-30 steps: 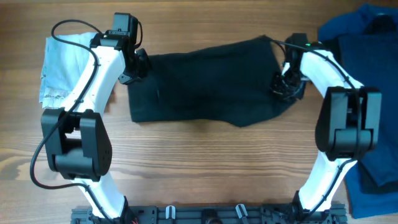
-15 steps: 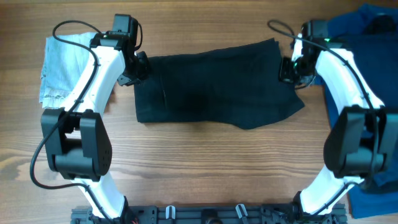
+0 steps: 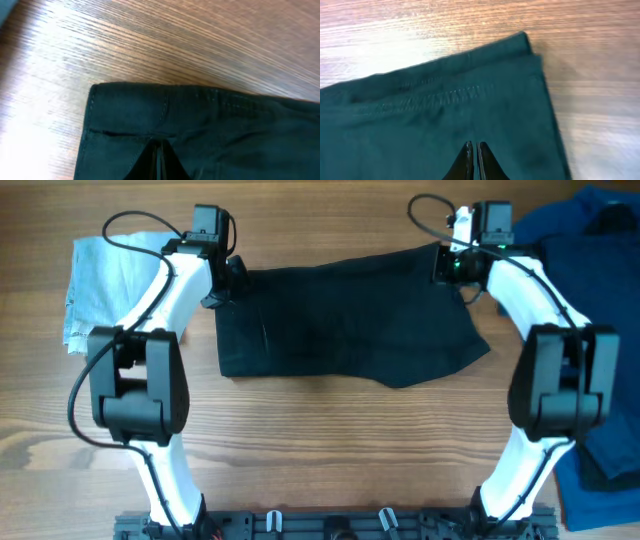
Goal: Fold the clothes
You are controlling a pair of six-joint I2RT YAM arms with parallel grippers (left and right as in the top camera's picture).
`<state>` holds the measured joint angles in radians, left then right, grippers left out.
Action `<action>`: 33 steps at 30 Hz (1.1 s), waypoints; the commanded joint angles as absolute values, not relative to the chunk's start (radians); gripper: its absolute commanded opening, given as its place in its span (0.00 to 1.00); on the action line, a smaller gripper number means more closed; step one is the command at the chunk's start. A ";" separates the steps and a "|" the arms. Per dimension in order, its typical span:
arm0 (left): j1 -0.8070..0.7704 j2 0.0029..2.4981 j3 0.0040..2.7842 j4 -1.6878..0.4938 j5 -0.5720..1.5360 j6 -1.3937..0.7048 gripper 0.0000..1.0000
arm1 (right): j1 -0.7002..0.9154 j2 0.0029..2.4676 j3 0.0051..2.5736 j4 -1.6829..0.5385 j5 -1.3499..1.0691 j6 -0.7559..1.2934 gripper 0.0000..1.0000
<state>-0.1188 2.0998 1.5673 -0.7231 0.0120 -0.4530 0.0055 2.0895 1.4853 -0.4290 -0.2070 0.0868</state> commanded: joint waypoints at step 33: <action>-0.123 1.900 1.569 -1.075 0.067 -0.405 0.11 | 0.041 1.769 1.281 -0.896 -0.092 0.109 0.05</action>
<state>-0.1207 1.8645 1.5745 -1.0557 0.0513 -0.3981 0.0380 1.6943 1.3582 -0.9348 -0.1215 0.0746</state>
